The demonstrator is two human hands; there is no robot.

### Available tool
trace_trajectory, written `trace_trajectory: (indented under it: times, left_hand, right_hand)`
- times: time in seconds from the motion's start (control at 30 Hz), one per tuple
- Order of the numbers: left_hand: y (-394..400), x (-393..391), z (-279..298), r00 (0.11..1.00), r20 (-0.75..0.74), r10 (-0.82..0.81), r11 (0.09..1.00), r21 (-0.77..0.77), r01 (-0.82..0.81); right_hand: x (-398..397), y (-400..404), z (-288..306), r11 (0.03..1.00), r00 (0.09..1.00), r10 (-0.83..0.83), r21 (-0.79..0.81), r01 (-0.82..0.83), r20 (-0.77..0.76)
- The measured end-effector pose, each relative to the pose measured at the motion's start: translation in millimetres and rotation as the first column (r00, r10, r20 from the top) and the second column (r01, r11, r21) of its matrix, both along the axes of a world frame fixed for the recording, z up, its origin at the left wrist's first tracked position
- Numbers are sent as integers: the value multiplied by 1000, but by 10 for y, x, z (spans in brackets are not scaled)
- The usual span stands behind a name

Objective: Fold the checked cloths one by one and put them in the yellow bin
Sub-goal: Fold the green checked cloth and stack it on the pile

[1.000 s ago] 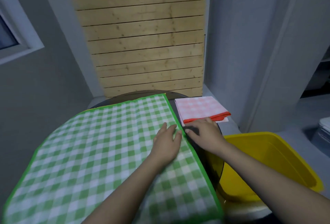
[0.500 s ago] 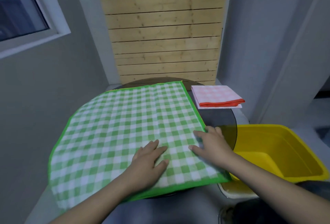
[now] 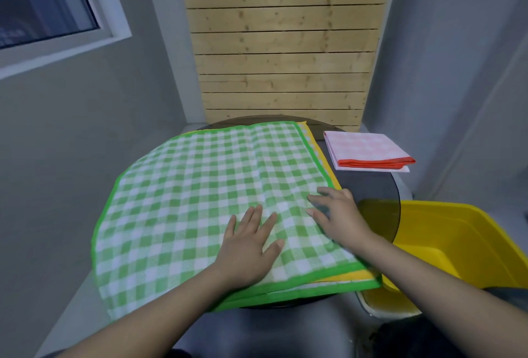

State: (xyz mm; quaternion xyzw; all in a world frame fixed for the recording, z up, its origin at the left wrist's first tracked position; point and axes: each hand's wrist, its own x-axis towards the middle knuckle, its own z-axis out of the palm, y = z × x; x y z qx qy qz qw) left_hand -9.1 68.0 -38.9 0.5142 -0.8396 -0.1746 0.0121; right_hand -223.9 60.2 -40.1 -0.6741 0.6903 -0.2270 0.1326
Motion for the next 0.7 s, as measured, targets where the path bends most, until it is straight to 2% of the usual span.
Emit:
trace_trajectory:
  times: [0.1, 0.2, 0.37, 0.47, 0.53, 0.6, 0.7]
  left_hand:
    - [22, 77, 110, 975, -218, 36, 992, 126, -8]
    - [53, 160, 198, 927, -365, 89, 970, 242, 2]
    - [185, 199, 233, 924, -383, 13, 957, 272, 99]
    - [277, 152, 264, 934, -356, -35, 960, 247, 130]
    - [309, 119, 260, 928, -368, -60, 961, 229, 153]
    - [339, 70, 269, 913, -403, -60, 962, 221, 161]
    - [350, 0, 302, 880, -476, -2, 975, 194, 107]
  right_hand:
    - [-6, 60, 62, 996, 992, -43, -70, 51, 116]
    - [-18, 144, 229, 998, 956, -53, -28, 63, 287]
    - [-173, 273, 482, 987, 944, 26, 144, -77, 328]
    - [-263, 346, 577, 966, 909, 51, 210, -150, 413]
    - [-292, 363, 585, 967, 851, 41, 194, -166, 523]
    - [-300, 355, 573, 973, 755, 10, 167, -158, 656]
    - [-298, 329, 574, 977, 629, 3, 133, -169, 777]
